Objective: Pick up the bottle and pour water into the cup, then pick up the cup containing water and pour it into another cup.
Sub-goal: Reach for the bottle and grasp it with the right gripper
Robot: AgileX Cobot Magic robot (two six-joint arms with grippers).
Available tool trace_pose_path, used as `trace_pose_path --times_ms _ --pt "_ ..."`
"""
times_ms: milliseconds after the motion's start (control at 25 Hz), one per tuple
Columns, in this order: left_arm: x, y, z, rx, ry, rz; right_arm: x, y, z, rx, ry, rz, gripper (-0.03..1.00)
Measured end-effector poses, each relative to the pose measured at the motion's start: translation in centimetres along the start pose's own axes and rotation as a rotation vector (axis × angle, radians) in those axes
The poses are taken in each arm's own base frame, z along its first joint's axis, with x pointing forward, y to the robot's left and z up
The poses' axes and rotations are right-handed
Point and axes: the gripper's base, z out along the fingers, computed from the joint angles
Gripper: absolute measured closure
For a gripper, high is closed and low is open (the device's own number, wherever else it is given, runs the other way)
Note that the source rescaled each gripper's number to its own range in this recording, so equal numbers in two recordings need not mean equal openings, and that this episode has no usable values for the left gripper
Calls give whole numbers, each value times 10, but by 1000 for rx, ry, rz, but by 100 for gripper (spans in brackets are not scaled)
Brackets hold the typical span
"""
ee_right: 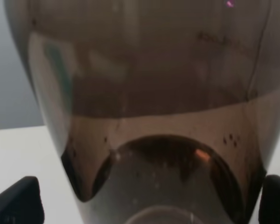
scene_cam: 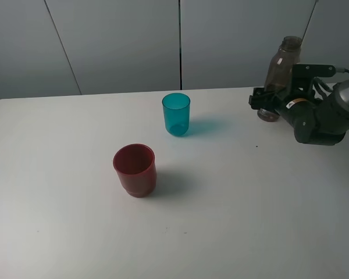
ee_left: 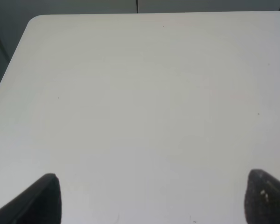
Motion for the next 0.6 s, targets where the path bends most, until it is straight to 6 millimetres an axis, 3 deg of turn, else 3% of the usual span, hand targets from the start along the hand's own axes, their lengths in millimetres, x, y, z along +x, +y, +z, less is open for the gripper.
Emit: trace_pose_path --times_ms 600 --pt "0 0 0 0 0 0 -1 -8 10 24 -23 -41 -3"
